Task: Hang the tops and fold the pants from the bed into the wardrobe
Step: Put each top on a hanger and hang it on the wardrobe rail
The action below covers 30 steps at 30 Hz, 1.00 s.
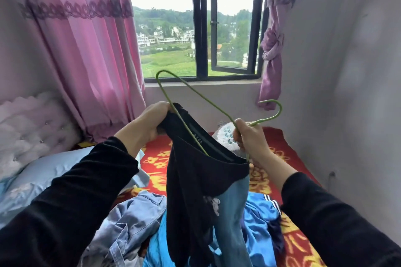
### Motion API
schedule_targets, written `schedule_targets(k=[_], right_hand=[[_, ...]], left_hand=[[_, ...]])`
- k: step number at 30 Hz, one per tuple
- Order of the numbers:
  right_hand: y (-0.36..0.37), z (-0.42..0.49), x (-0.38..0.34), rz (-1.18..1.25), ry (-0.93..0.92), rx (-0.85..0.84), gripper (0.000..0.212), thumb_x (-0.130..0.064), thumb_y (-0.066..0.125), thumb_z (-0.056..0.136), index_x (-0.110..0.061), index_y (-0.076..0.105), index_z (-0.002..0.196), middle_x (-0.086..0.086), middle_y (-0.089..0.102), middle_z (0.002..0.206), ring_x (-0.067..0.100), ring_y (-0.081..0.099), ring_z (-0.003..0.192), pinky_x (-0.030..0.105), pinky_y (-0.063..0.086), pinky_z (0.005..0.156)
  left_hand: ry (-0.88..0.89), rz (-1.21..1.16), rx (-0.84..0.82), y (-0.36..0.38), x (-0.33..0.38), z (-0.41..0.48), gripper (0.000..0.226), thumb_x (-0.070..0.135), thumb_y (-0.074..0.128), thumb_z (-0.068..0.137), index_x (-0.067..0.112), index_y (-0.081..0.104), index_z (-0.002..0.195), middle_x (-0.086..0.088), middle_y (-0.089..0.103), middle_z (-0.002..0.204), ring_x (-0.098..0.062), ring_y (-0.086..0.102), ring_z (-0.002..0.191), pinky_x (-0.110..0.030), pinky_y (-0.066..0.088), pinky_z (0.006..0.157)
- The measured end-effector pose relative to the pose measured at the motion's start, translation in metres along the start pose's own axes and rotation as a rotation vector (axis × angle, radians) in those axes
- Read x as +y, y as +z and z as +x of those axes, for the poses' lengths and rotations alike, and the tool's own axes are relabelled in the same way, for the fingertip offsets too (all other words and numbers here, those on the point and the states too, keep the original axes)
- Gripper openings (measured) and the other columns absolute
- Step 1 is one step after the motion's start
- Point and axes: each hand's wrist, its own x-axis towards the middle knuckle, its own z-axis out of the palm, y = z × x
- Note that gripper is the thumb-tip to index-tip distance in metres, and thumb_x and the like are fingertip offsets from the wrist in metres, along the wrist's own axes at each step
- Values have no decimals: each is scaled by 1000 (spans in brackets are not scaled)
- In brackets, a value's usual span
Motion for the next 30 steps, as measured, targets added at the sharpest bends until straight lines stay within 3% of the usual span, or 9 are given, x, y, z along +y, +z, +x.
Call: schedule_targets(k=[5, 10, 14, 16, 20, 22, 25, 28, 30], right_hand=[[-21, 5, 11, -303, -78, -61, 46, -13, 51, 88, -7, 53, 42, 0, 45, 37, 10, 41, 36, 28, 38, 52], [-35, 12, -1, -555, -158, -138, 43, -28, 50, 83, -9, 51, 44, 1, 48, 42, 18, 47, 45, 42, 45, 60], [-32, 18, -21, -781, -131, -246, 41, -28, 52, 83, -11, 50, 45, -5, 47, 37, 12, 44, 41, 34, 40, 53], [-27, 29, -45, -756, -155, -242, 45, -27, 54, 85, -13, 52, 42, -5, 48, 36, 10, 44, 39, 31, 40, 53], [-16, 38, -67, -798, -200, -234, 43, -31, 54, 87, -9, 55, 50, -4, 51, 44, 17, 46, 47, 37, 46, 57], [-9, 36, -66, -876, -162, -316, 43, -33, 55, 89, -9, 56, 53, -1, 53, 50, 16, 46, 46, 32, 43, 56], [-10, 45, -73, -715, -165, -254, 45, -28, 57, 92, -12, 57, 51, -9, 48, 35, 1, 42, 32, 25, 36, 52], [-12, 48, -78, -625, -171, -209, 50, -37, 58, 93, -13, 58, 50, -11, 43, 32, 0, 40, 30, 26, 34, 52], [-7, 44, -79, -611, -178, -200, 53, -44, 60, 91, -12, 60, 50, -10, 44, 38, 2, 39, 32, 26, 35, 53]], left_hand=[[53, 134, 76, -17, -9, 9, 30, -2, 41, 88, 9, 66, 77, -8, 65, 64, -18, 64, 52, -28, 54, 48], [150, 296, 224, -30, -22, 20, 30, 4, 41, 89, 14, 69, 83, -8, 59, 68, -19, 58, 45, -35, 60, 53], [311, 486, 210, -29, -21, 19, 25, 7, 48, 86, 16, 71, 81, -4, 63, 71, -21, 63, 46, -33, 59, 53], [363, 535, 166, -25, -14, 16, 22, 9, 52, 86, 17, 72, 83, -4, 66, 74, -23, 66, 52, -30, 58, 53], [444, 499, 114, -16, 4, 9, 16, 11, 58, 86, 15, 74, 85, -7, 71, 82, -29, 71, 73, -39, 61, 66], [457, 498, 61, -10, 7, 3, 13, 11, 63, 82, 14, 75, 82, -8, 71, 78, -26, 67, 67, -34, 60, 61], [445, 514, -74, -9, 6, -2, 15, 22, 68, 79, 9, 76, 80, -3, 61, 66, -17, 56, 61, -28, 52, 59], [541, 523, -62, -17, 4, 2, 20, 32, 64, 83, 18, 75, 92, 8, 69, 88, -10, 61, 85, -25, 47, 79], [564, 624, -137, -19, -1, 3, 15, 31, 64, 87, 27, 73, 98, 10, 70, 97, -5, 61, 94, -21, 45, 83]])
